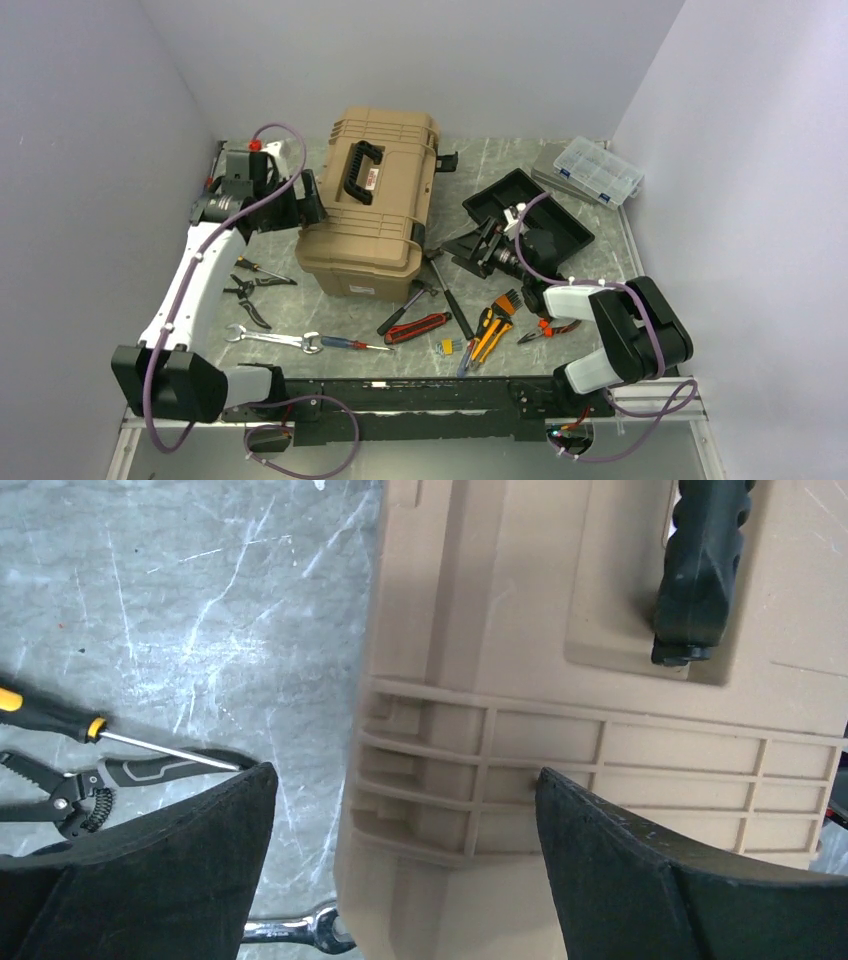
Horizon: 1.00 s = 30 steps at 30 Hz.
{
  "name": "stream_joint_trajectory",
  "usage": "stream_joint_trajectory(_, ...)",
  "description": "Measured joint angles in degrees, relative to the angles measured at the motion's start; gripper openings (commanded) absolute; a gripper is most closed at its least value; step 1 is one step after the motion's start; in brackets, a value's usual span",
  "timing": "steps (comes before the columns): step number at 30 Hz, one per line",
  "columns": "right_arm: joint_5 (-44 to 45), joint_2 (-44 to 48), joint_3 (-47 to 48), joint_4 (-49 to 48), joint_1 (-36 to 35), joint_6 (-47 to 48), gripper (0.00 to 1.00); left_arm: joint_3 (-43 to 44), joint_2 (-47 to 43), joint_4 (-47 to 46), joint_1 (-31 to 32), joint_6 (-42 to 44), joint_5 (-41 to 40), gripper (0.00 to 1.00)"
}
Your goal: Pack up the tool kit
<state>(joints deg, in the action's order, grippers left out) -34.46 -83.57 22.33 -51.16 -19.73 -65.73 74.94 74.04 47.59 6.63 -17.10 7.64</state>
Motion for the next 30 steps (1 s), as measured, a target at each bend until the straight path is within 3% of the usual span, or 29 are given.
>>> stream_joint_trajectory(4, 2.2, 0.0, 2.0, 5.6, -0.9, 1.9, 0.80, -6.0, -3.9, -4.8, -3.4, -0.9, 5.0, 0.99)
stream_joint_trajectory(8, 3.8, -1.4, 4.0, 8.7, -2.3, 3.3, 0.50, -8.4, -4.3, -7.8, -5.3, -1.7, 10.9, 0.99)
stream_joint_trajectory(14, 3.5, -11.5, 7.5, 6.8, -4.3, 1.6, 0.02, -9.2, -2.8, -9.5, -5.3, -2.6, 16.9, 0.94)
stream_joint_trajectory(19, 1.8, -18.2, 9.2, 2.2, -5.9, -1.5, 0.00, -10.7, -2.7, -11.3, -6.6, -3.1, 19.9, 0.91)
stream_joint_trajectory(30, -3.3, -30.3, 11.5, -22.8, -8.9, -13.1, 0.00, -13.1, -3.0, -14.2, -10.2, -3.6, 25.5, 0.84)
